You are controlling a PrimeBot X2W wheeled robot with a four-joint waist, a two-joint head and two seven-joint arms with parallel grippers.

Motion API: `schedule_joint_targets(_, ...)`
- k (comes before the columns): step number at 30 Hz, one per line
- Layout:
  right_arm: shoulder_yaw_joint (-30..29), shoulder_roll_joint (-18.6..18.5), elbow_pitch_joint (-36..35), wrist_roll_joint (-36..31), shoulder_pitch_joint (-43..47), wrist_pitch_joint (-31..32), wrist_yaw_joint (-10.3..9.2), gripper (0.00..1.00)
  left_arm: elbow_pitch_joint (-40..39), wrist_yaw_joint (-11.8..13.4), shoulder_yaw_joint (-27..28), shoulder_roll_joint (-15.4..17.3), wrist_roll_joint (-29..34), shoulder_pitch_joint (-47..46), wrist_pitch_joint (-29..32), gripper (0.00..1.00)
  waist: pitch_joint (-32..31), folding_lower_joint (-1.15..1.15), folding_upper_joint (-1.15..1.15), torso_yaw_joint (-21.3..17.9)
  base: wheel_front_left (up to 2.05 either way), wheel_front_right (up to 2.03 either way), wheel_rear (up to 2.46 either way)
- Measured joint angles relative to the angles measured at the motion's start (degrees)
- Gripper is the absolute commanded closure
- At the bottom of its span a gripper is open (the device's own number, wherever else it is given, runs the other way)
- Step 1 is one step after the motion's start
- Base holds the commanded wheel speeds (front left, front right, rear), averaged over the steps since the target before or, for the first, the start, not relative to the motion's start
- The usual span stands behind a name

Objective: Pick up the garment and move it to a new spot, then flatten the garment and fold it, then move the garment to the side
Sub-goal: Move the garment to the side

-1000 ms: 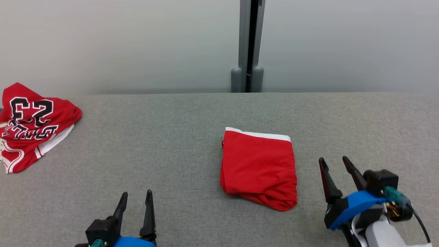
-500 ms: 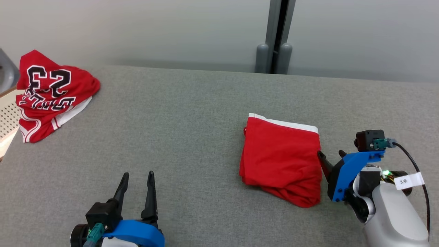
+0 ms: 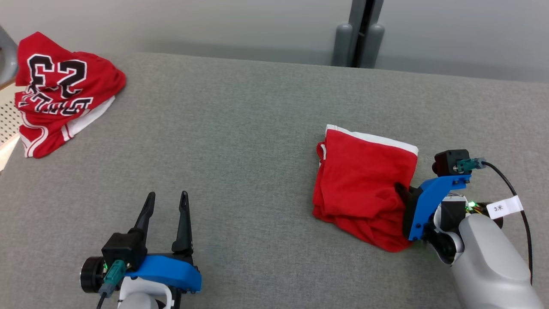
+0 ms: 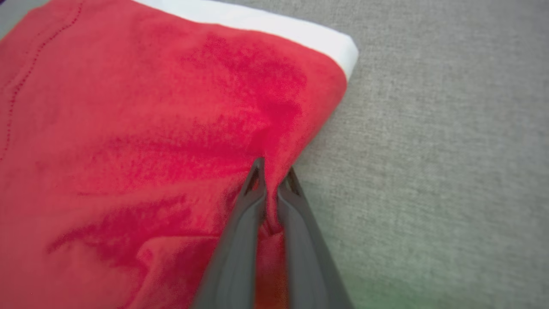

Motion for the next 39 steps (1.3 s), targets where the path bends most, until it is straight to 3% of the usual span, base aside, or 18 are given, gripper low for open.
schedule_joint_targets(6,2.7,-1.4,-0.1,0.4,-1.9,-4.1,0.02,1.00,-0.7,-0.3,0.0,0.7,1.0,-1.7,0.0,0.00,1.8,0.00,0.00,-4.0,0.00,0.00,0.00)
schedule_joint_targets(12,3.9,-4.9,-1.5,0.6,-3.4,-6.8,0.01,1.00,-2.3,-0.5,-0.3,1.3,1.4,-3.2,0.0,0.00,4.6,0.00,0.00,-10.7,0.00,0.00,0.00)
schedule_joint_targets(19,0.8,-7.4,-2.5,0.8,-4.2,-10.7,0.00,1.00,-5.0,-1.0,-2.1,2.6,2.6,-5.6,2.2,0.00,9.2,0.00,0.00,-21.0,0.00,0.00,0.00)
schedule_joint_targets(24,-1.3,-6.9,-2.0,0.7,-4.2,-13.0,0.00,1.00,-5.9,-1.5,-3.4,3.1,3.4,-6.7,3.5,0.00,10.4,0.00,0.00,-24.1,0.00,0.00,0.00)
schedule_joint_targets(31,-3.7,-7.3,0.2,-0.6,-4.9,-15.4,0.00,1.00,-7.1,-2.0,-5.0,3.8,4.0,-7.7,5.1,0.00,11.8,0.00,0.00,-24.2,0.00,0.00,0.00)
schedule_joint_targets(39,-7.3,-14.5,3.1,-4.4,-10.3,-12.5,-0.01,1.00,-10.3,-1.5,-5.7,4.6,4.6,-7.6,6.3,0.00,13.2,0.00,0.00,-19.2,0.00,0.00,0.00)
